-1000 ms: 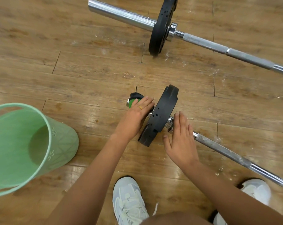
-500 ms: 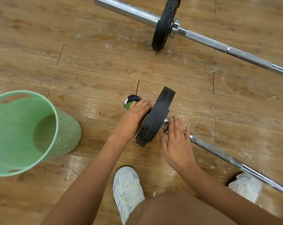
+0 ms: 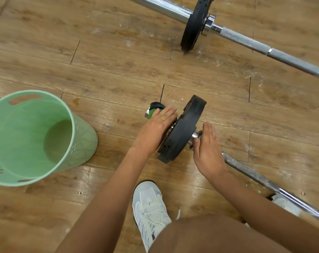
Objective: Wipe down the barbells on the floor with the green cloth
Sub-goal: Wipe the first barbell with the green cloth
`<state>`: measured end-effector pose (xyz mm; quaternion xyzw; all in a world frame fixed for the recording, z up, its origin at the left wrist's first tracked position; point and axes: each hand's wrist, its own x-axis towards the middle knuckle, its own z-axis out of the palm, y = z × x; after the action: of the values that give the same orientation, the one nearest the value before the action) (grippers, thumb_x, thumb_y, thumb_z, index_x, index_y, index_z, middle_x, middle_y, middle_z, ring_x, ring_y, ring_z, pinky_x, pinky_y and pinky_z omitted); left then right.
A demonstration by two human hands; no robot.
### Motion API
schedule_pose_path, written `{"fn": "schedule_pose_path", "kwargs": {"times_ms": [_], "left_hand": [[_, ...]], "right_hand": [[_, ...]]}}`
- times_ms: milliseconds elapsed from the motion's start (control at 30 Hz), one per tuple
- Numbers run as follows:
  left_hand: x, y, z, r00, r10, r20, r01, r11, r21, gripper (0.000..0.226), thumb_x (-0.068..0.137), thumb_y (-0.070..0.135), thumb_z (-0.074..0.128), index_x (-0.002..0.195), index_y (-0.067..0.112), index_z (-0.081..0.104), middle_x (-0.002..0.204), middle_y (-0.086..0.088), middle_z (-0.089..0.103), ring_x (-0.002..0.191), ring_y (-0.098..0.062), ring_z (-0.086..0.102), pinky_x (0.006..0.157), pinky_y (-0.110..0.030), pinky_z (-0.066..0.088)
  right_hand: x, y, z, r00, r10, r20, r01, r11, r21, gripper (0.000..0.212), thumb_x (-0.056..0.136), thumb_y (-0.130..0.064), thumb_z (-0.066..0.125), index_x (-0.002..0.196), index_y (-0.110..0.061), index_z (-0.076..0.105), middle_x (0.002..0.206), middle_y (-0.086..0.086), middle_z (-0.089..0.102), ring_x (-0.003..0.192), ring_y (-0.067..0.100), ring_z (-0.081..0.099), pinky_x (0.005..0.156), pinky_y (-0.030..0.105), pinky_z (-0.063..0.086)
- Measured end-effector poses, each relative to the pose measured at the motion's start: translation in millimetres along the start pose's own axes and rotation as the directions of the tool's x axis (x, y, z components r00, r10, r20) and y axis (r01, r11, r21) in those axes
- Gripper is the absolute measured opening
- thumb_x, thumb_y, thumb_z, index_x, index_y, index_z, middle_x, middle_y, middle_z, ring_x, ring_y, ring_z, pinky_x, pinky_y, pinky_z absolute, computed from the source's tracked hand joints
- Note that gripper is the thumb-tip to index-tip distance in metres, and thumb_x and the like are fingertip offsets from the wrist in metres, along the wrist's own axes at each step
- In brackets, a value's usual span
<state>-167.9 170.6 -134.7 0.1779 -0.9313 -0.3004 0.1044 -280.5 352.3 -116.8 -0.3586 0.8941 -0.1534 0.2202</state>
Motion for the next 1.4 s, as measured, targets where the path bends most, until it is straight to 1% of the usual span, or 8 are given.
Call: {"fn": "schedule_pose_path", "kwargs": {"times_ms": [133, 333, 533, 667, 900, 1000, 1133, 1400], "left_hand": [[-23.7, 3.0, 5.3, 0.999, -0.027, -0.047, 0.026, 0.999, -0.033, 0.086, 0.075, -0.027, 0.064, 0.152, 0.005, 0.041, 0.162, -0.008, 0.030, 0.152, -0.020, 0.015, 0.125, -0.035, 0.003], [3.7, -11.6, -6.6, 0.989, 0.132, 0.061, -0.136, 0.989, 0.055, 0.078, 0.081, -0.025, 0.055, 0.151, 0.006, 0.043, 0.161, -0.009, 0.035, 0.153, -0.022, 0.023, 0.124, -0.035, 0.003], [-21.1, -0.1, -2.7, 0.999, 0.027, 0.023, -0.026, 0.997, -0.067, 0.080, 0.081, -0.019, 0.064, 0.152, 0.009, 0.040, 0.162, -0.005, 0.031, 0.151, -0.012, 0.013, 0.124, -0.029, -0.001], [20.1, -3.9, 3.9, 0.999, 0.014, 0.051, -0.013, 1.000, -0.007, 0.080, 0.084, -0.013, 0.067, 0.154, 0.011, 0.037, 0.164, -0.005, 0.030, 0.154, -0.015, 0.015, 0.120, -0.022, -0.011], [-3.4, -5.2, 3.7, 1.000, 0.031, -0.003, -0.031, 0.999, -0.037, 0.079, 0.086, -0.016, 0.063, 0.155, 0.010, 0.033, 0.163, -0.005, 0.029, 0.153, -0.015, 0.013, 0.126, -0.032, 0.002], [10.4, -5.2, 6.4, 1.000, 0.022, -0.004, -0.022, 1.000, -0.003, 0.091, 0.078, -0.022, 0.065, 0.155, 0.009, 0.030, 0.163, -0.007, 0.028, 0.152, -0.015, 0.012, 0.125, -0.032, -0.001], [52.0, -8.0, 9.1, 0.997, 0.045, 0.069, -0.048, 0.998, 0.048, 0.076, 0.088, -0.011, 0.062, 0.155, 0.008, 0.033, 0.165, -0.009, 0.025, 0.155, -0.020, 0.013, 0.125, -0.032, -0.008], [40.6, 2.1, 13.0, 1.000, 0.003, 0.024, -0.002, 1.000, -0.008, 0.094, 0.078, -0.022, 0.064, 0.157, 0.011, 0.025, 0.166, -0.002, 0.016, 0.154, -0.015, 0.002, 0.124, -0.029, -0.008]], "right_hand": [[-8.3, -2.1, 3.0, 1.000, -0.005, 0.007, 0.006, 0.999, -0.038, 0.062, 0.107, -0.042, 0.013, 0.159, -0.009, 0.004, 0.168, 0.009, 0.005, 0.155, 0.017, -0.007, 0.126, 0.045, 0.004], [-14.0, -6.9, 9.5, 1.000, 0.011, -0.018, -0.011, 1.000, -0.022, 0.063, 0.106, -0.042, 0.013, 0.159, -0.011, 0.002, 0.168, 0.007, 0.004, 0.155, 0.017, -0.007, 0.126, 0.044, 0.002], [-5.3, -6.0, 0.8, 0.999, 0.038, 0.031, -0.038, 0.999, -0.002, 0.063, 0.106, -0.039, 0.017, 0.159, -0.008, 0.001, 0.168, 0.010, 0.004, 0.155, 0.020, -0.005, 0.126, 0.045, 0.005], [5.1, -6.2, -5.0, 0.999, 0.046, 0.012, -0.046, 0.999, 0.030, 0.058, 0.108, -0.029, 0.026, 0.157, -0.002, 0.011, 0.162, 0.016, 0.022, 0.154, 0.028, 0.008, 0.124, 0.049, 0.013], [16.2, -1.1, -17.5, 0.993, 0.053, 0.108, -0.060, 0.996, 0.063, 0.060, 0.109, -0.031, 0.023, 0.159, -0.003, 0.004, 0.166, 0.014, 0.014, 0.155, 0.024, 0.000, 0.125, 0.046, 0.010], [17.6, -0.2, -15.0, 0.994, 0.058, 0.098, -0.065, 0.995, 0.074, 0.060, 0.109, -0.031, 0.022, 0.159, -0.004, 0.002, 0.167, 0.013, 0.009, 0.155, 0.023, -0.002, 0.125, 0.045, 0.009], [29.1, 4.9, -18.7, 0.994, 0.057, 0.097, -0.069, 0.989, 0.133, 0.060, 0.109, -0.031, 0.025, 0.159, -0.004, 0.005, 0.166, 0.013, 0.013, 0.155, 0.022, 0.005, 0.124, 0.045, 0.016], [59.2, 26.4, -34.1, 0.981, 0.017, 0.191, -0.057, 0.978, 0.203, 0.064, 0.108, -0.041, 0.020, 0.159, -0.007, -0.001, 0.168, 0.010, 0.002, 0.155, 0.019, 0.000, 0.126, 0.037, 0.008]]}}
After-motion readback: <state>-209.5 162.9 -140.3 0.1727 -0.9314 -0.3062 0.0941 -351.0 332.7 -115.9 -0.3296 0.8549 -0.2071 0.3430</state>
